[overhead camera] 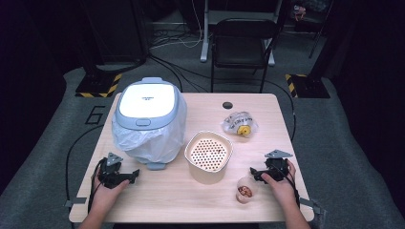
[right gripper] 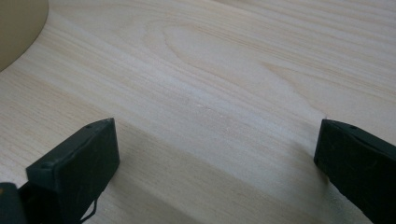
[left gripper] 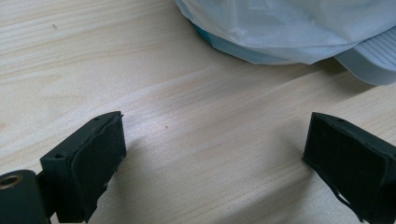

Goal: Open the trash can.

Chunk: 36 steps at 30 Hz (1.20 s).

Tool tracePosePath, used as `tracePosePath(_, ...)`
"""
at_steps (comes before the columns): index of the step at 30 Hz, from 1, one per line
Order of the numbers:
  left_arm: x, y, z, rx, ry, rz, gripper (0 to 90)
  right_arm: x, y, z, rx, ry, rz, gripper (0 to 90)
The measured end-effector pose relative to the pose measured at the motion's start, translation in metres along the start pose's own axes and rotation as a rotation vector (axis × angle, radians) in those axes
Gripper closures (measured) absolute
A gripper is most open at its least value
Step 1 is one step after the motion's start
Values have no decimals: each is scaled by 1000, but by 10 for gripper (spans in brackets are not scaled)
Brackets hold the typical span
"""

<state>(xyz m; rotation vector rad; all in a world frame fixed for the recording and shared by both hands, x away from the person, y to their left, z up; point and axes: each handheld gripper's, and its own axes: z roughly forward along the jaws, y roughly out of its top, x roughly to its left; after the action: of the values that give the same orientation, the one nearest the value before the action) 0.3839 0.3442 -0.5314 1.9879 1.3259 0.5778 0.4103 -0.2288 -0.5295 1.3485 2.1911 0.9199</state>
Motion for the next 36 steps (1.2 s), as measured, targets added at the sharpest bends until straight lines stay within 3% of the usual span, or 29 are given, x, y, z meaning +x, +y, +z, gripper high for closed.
tracePosePath(19, -1, -1, -1, -12, 19, -29, 108, 0, 0, 0, 1, 0, 2, 0)
tracePosePath(25, 0, -1, -1, -10, 17, -18, 98, 0, 0, 0, 1, 0, 2, 0)
tracePosePath(31, 4, -2, -4, -24, 11, -25, 185, 0, 0, 0, 1, -1, 2, 0)
tracePosePath(32, 4, -2, -3, -37, 10, -39, 191, 0, 0, 0, 2, 0, 1, 0)
tracePosePath(33, 6, -2, -5, -20, 3, -28, 191, 0, 0, 0, 2, 0, 1, 0)
tracePosePath(36, 5, -2, -3, -35, 12, -31, 198, 0, 0, 0, 1, -1, 1, 0)
